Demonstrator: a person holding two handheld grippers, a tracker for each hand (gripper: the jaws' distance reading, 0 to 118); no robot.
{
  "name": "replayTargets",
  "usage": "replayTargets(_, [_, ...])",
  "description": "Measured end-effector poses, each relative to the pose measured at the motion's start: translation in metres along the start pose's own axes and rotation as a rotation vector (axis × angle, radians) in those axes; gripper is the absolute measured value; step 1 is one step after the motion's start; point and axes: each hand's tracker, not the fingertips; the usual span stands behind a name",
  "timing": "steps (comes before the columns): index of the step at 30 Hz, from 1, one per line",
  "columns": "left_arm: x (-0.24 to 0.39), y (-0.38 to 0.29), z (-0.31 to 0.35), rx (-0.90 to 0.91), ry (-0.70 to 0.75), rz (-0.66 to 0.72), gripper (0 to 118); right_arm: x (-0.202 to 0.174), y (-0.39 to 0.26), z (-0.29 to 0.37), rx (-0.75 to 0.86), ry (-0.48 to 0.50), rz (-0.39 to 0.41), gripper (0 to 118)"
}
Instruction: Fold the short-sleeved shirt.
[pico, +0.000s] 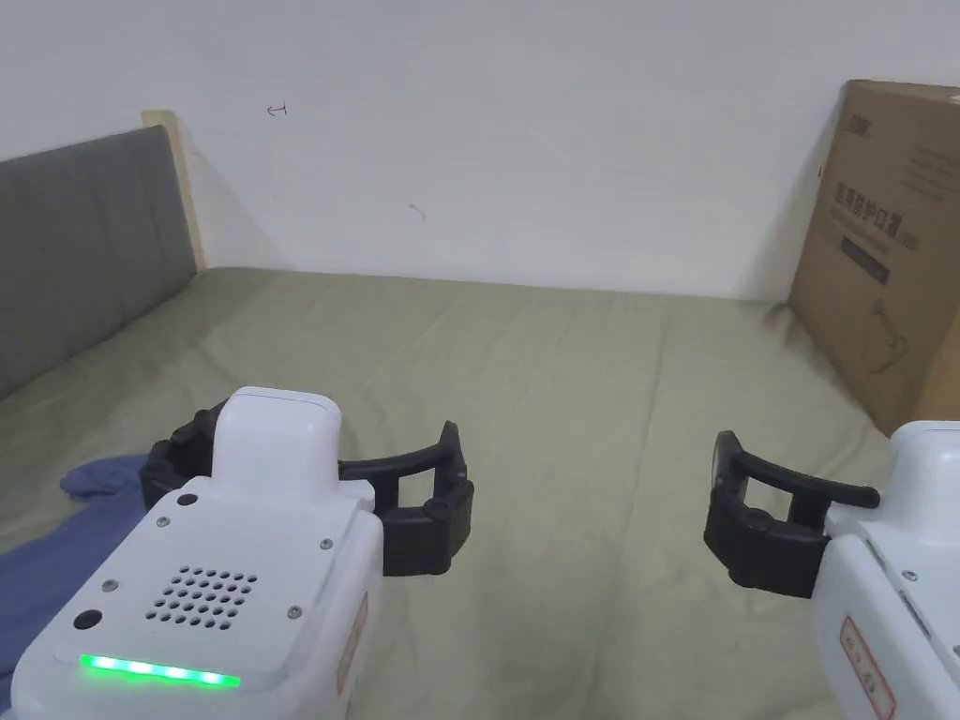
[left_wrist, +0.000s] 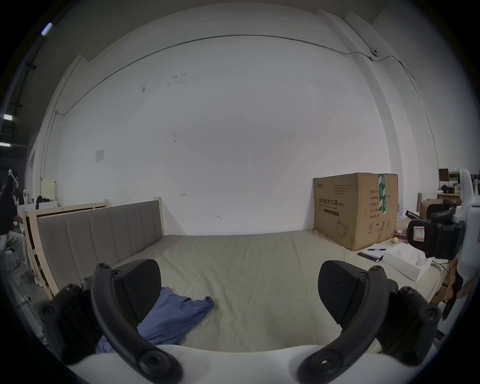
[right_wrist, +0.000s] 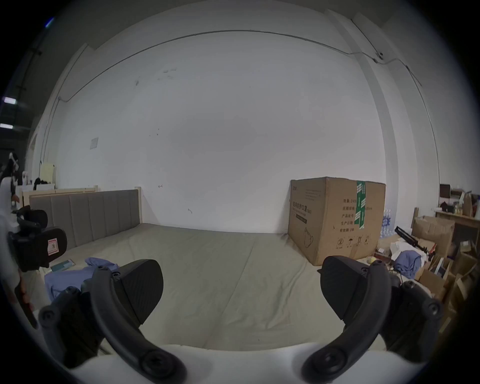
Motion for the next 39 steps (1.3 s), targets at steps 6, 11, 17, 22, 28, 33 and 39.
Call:
replayTargets(6, [-0.018, -0.01, -0.003, 0.013, -0.038, 0.363, 118, -0.043, -0.002, 0.003, 0.053, -0.068, 0.398, 118])
replayTargets(11, [-0.05, -0.045, -0.01, 0.017, -0.056, 0.966, 118, -0.076, -0.021, -0.001, 0.025, -0.027, 0.785, 118])
replayTargets(17, [-0.054, -0.038, -0.008, 0.016, 0.117, 0.71, 118, -0.061, -0.018, -0.009, -0.037, 0.026, 0.48, 118])
replayTargets(22, [-0.018, -0.004, -0.007, 0.084, 0.084, 0.03, 118, 0.001, -0.008, -0.016, -0.075, 0.066, -0.286, 118])
replayTargets(28, [-0.003, -0.002, -0.008, 0.04, -0.017, -0.042, 118, 0.031, -0.025, -0.011, -0.03, -0.11, -0.305, 118])
replayTargets(33, [-0.01, -0.007, -0.011, 0.019, 0.014, 0.045, 118, 0.034, -0.024, -0.011, -0.03, -0.115, -0.259, 118])
replayTargets(39, [-0.007, -0.004, -0.01, 0.02, 0.017, 0.004, 118, 0.023, -0.023, -0.013, -0.026, -0.116, -0.187, 118])
